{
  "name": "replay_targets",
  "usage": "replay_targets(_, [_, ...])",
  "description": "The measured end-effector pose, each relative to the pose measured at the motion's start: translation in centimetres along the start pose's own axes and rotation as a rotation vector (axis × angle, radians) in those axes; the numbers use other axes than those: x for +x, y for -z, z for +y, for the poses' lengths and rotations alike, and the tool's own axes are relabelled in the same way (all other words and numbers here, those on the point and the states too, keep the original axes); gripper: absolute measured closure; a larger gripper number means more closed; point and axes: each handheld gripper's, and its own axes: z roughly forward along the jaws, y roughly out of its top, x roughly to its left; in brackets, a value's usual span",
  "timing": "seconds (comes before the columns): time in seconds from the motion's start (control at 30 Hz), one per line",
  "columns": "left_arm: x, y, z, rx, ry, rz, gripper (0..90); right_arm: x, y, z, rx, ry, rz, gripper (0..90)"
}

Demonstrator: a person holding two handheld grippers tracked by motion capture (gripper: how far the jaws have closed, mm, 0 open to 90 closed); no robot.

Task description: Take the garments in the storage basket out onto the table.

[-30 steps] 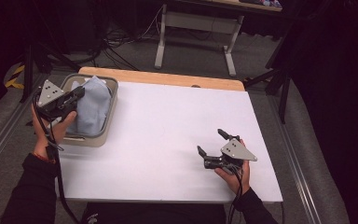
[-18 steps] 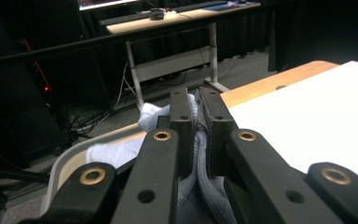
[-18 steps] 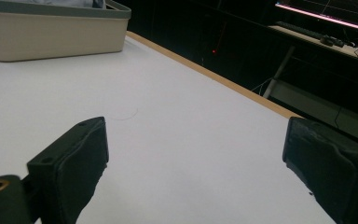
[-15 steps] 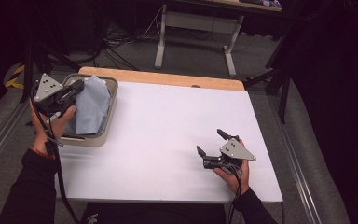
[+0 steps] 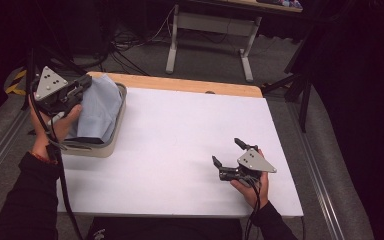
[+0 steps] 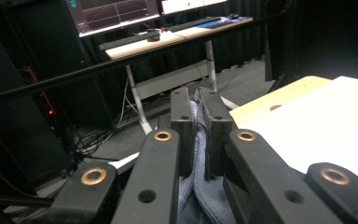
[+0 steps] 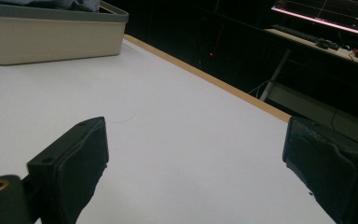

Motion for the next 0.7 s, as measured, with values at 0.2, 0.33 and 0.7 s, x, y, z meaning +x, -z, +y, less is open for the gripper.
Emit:
replay_targets(0.2, [-0.6,-0.1,1.3,-0.011,-0.021,-0.009,85.9,0.0,0.0,0.0,-0.001,0.0,-0.002,7.5])
replay_targets(0.33, [-0.9,-0.1,2.6,-0.025,-0.04,-0.013,86.0,0.0,0.0,0.0,-0.003,-0.004,-0.003,7.5])
replay_targets(0.7, [-2.0,0.0,6.7,-0.058,-0.09,-0.025,86.2,0.0,0.0,0.0,-0.004,-0.006,-0.005,7.5])
